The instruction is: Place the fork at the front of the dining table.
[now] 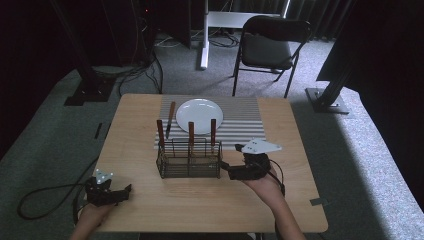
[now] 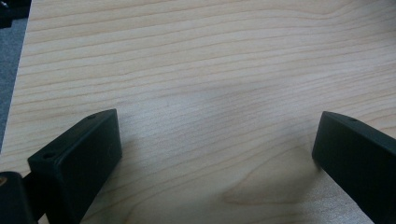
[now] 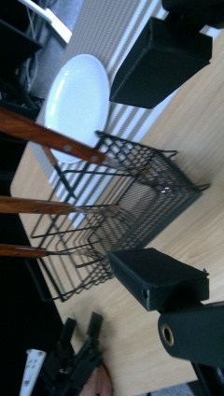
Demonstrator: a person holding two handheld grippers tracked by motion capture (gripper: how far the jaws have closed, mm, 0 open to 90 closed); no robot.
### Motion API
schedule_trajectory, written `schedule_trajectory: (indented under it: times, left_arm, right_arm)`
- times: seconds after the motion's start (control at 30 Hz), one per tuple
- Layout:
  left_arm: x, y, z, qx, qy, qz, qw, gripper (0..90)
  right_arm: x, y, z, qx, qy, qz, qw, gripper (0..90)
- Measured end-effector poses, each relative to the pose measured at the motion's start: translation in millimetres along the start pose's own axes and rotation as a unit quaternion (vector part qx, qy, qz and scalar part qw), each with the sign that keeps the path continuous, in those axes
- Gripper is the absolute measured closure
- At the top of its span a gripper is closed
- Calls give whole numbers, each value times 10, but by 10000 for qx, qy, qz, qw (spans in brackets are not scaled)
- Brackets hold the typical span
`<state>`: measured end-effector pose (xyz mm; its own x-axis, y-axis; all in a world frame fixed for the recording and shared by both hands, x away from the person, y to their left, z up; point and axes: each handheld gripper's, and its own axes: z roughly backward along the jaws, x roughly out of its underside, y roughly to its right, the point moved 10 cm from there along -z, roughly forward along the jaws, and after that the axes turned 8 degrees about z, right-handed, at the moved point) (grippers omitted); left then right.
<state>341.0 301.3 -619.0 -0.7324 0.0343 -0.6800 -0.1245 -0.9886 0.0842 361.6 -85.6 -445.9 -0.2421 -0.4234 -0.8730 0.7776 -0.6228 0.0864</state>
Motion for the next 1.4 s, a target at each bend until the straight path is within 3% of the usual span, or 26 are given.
schedule_trajectory:
  times: [0.3, 0.4, 0.57, 0.7, 0.93, 1.03, 1.23, 1.4]
  left_arm:
    - [0, -1, 0, -1, 2, -4, 10000, 12]
    - [0, 0, 0, 0, 2, -4, 10000, 12]
    - [0, 0, 0, 0, 3, -2, 10000, 12]
    - [-1, 1, -1, 0, 6, 3, 10000, 12]
    - [-1, -3, 0, -6, 7, -14, 10000, 12]
    - [2, 0, 2, -3, -2, -14, 10000, 12]
    - [3, 3, 3, 7, 2, -19, 10000, 12]
    - [4, 5, 3, 18, 6, -27, 10000, 12]
  right_arm:
    - [-164, -106, -153, 82, 70, 95, 9999, 197]
    - [-240, -144, -243, 279, 124, 112, 9995, 197]
    - [-299, -198, -388, 421, 125, 19, 9990, 197]
    - [-342, -215, -491, 721, 107, -12, 9973, 197]
    - [-462, -304, -657, 780, 305, -268, 9961, 197]
    - [-505, -317, -697, 946, 375, -288, 9944, 218]
    - [-585, -329, -805, 1229, 511, -580, 9894, 226]
    - [-627, -344, -921, 1498, 554, -594, 9854, 239]
